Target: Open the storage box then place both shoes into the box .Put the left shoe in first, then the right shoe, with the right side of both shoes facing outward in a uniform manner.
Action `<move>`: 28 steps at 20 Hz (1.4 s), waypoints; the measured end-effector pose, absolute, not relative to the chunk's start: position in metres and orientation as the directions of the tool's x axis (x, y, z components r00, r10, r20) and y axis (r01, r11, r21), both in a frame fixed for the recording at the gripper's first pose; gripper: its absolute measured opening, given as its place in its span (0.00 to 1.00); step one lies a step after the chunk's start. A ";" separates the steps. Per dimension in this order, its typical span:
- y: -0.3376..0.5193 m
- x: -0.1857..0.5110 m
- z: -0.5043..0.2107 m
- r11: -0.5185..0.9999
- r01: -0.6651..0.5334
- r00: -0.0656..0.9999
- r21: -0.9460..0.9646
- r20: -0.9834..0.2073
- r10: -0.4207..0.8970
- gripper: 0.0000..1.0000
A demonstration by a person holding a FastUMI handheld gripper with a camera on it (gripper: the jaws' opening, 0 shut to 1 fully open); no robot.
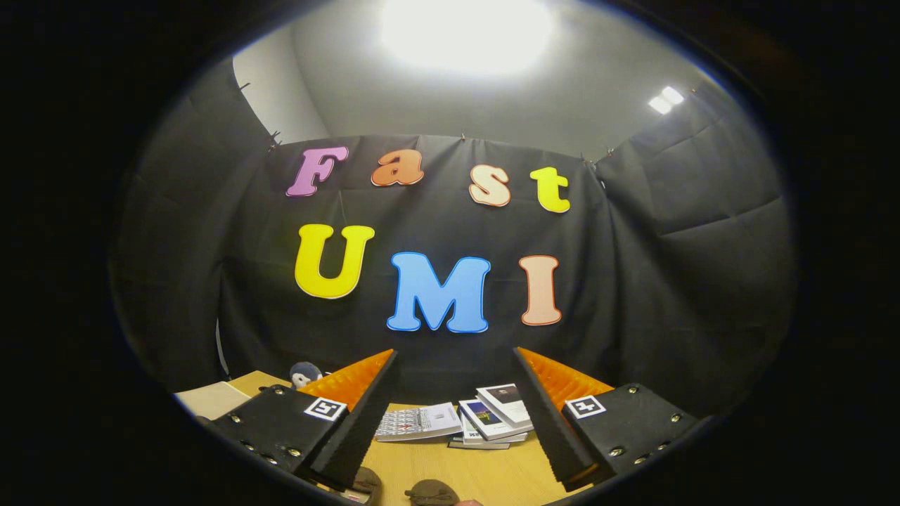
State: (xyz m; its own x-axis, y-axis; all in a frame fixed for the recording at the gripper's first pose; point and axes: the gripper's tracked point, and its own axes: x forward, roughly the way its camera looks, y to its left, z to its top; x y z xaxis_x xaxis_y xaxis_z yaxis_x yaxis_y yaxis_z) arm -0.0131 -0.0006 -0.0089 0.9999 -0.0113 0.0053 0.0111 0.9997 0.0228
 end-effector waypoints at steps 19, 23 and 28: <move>0.073 -0.037 -0.082 0.969 -0.183 0.974 0.163 -0.103 0.202 0.98; 0.102 -0.044 -0.102 0.929 -0.227 0.951 0.292 -0.138 0.276 0.98; 0.145 -0.052 -0.129 0.853 -0.278 0.903 0.441 -0.182 0.388 0.99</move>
State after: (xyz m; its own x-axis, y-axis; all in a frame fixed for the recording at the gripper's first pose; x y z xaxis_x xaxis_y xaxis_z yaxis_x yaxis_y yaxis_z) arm -0.0520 0.1452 -0.1285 0.9034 0.3883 -0.1818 -0.2780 0.8534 0.4410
